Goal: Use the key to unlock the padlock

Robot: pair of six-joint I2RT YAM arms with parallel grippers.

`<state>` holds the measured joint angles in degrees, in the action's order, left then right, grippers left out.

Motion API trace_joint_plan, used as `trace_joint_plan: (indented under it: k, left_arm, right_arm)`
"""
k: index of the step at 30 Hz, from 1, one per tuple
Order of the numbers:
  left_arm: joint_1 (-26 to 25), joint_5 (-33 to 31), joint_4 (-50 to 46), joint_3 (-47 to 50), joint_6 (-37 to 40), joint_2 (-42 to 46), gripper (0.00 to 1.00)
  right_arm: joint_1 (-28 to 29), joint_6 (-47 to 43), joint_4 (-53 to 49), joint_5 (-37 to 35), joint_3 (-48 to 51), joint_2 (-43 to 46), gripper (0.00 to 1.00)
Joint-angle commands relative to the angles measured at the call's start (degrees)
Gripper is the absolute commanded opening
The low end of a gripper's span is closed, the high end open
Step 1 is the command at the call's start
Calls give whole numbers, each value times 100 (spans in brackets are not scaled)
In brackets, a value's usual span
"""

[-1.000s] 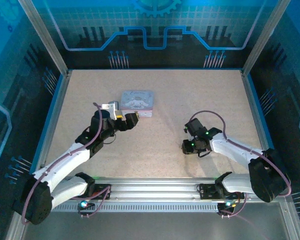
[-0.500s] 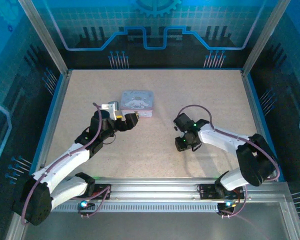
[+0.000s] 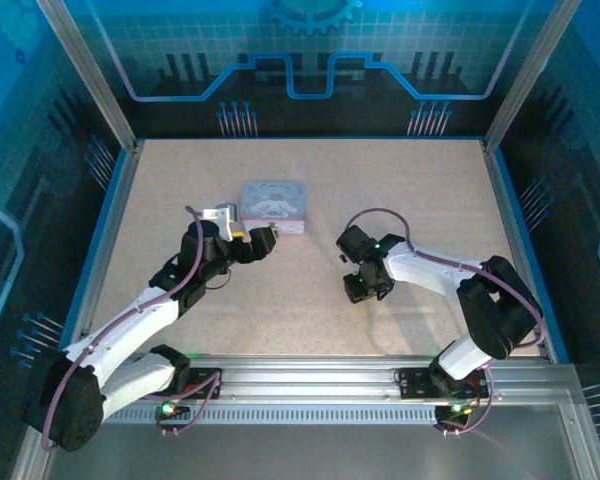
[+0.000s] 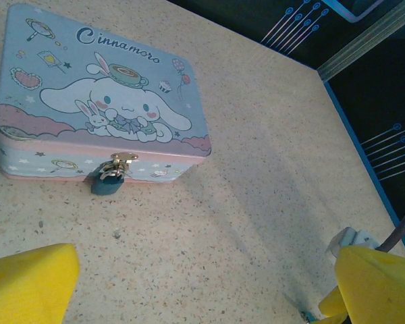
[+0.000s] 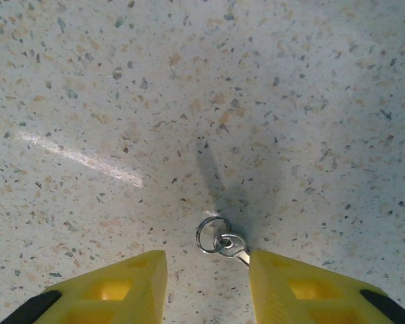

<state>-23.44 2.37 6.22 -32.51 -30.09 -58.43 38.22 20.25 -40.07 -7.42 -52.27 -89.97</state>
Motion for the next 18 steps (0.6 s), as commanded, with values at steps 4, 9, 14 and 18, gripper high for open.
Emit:
trace_joint_plan:
  k: [4,9,14,18]
  left_arm:
    - [-29,-70,-116,52,64,95,99]
    - [-29,-79,-138,43,77,96,99]
    - [-29,-78,-154,42,83,104,99]
    - [-29,-82,-160,52,88,123,99]
  right_arm:
    - [93,-21,-167,36,-185,-272,38]
    - [89,20,-177,-8,-205,-430,35]
    - [89,67,-198,-34,-205,-525,29]
    - [81,89,-180,-68,-180,-556,26]
